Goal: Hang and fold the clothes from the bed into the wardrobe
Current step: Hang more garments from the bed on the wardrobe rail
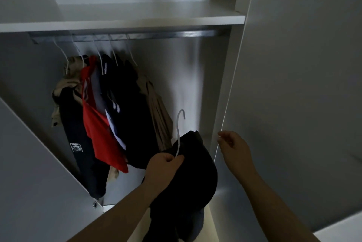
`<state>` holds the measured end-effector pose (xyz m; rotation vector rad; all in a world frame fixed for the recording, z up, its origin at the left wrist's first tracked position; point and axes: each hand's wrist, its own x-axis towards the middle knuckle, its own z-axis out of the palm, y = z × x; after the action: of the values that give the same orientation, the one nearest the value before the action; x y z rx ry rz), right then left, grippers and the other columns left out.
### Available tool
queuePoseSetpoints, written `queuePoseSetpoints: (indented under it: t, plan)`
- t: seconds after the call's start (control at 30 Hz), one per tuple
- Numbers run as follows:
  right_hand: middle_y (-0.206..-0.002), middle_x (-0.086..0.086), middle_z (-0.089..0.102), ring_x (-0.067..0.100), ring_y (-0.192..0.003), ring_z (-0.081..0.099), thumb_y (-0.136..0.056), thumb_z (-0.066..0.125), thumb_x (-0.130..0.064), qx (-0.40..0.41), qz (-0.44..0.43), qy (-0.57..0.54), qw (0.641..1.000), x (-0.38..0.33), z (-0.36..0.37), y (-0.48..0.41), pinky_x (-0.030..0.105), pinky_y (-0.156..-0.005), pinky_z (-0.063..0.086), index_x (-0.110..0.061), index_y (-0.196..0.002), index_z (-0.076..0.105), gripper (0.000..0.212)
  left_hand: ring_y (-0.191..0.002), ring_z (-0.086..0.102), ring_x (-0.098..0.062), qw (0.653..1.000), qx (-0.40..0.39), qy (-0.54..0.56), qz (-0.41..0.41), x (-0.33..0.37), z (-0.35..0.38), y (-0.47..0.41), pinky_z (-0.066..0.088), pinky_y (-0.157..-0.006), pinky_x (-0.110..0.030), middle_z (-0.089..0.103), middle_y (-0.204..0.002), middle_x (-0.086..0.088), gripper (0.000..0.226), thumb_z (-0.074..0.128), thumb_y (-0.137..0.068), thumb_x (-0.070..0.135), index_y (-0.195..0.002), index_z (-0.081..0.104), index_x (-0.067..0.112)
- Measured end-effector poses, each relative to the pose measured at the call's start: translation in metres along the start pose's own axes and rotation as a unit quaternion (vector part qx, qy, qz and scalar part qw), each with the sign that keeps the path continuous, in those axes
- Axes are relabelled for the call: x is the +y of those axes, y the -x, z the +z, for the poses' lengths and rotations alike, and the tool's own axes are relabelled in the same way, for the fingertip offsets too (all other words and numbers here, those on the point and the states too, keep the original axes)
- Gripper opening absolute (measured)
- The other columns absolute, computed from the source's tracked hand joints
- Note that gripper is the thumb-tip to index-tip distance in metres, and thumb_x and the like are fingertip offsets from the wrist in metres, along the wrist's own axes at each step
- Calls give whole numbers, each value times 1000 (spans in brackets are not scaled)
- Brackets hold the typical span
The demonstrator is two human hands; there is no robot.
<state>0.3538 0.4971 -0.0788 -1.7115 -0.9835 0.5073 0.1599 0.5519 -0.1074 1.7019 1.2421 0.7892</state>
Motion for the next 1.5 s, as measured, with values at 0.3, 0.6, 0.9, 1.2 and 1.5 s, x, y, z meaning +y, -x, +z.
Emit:
queuePoseSetpoints:
  t: [0.3, 0.6, 0.9, 1.2, 1.5]
  plan:
    - [-93, -4, 62, 11, -88, 58, -93, 56, -8, 36, 15, -8, 999, -12, 10, -30, 22, -83, 42, -11, -106, 64, 16, -48, 42, -19, 999, -16, 16, -44, 19, 1, -56, 36, -55, -28, 33, -40, 2, 63, 66, -85, 34, -36, 28, 25]
    - [-95, 2, 67, 13, -87, 61, -92, 59, -13, 102, 26, 12, 994, -27, 28, -63, 27, -81, 48, -12, -108, 67, 18, -57, 52, -21, 996, 12, 70, -62, 41, -24, -138, 41, -60, -29, 44, -56, -6, 50, 62, -86, 42, -51, 35, 19]
    - [-92, -7, 63, 4, -81, 56, -92, 57, -17, 123, 14, 27, 992, -40, 43, -96, 12, -66, 36, -16, -111, 66, 21, -49, 35, -17, 996, 69, -26, 53, 57, -37, -209, 28, -48, -24, 31, -52, -6, 56, 57, -92, 35, -50, 24, 18]
    - [-87, -10, 58, 0, -75, 53, -92, 56, -13, 116, -17, 21, 993, -30, 53, -158, -6, -58, 32, -12, -116, 66, 25, -47, 27, -16, 980, 142, -75, 115, 67, -38, -275, 22, -52, -33, 24, -49, -3, 57, 56, -93, 31, -49, 22, 17]
    - [-86, -9, 58, -8, -60, 49, -94, 53, -16, 73, -14, 10, 997, -29, 75, -212, -2, -50, 35, -16, -117, 64, 25, -44, 29, -16, 965, 200, -133, 104, 70, -56, -336, 13, -50, -36, 27, -48, -6, 56, 56, -93, 33, -49, 26, 14]
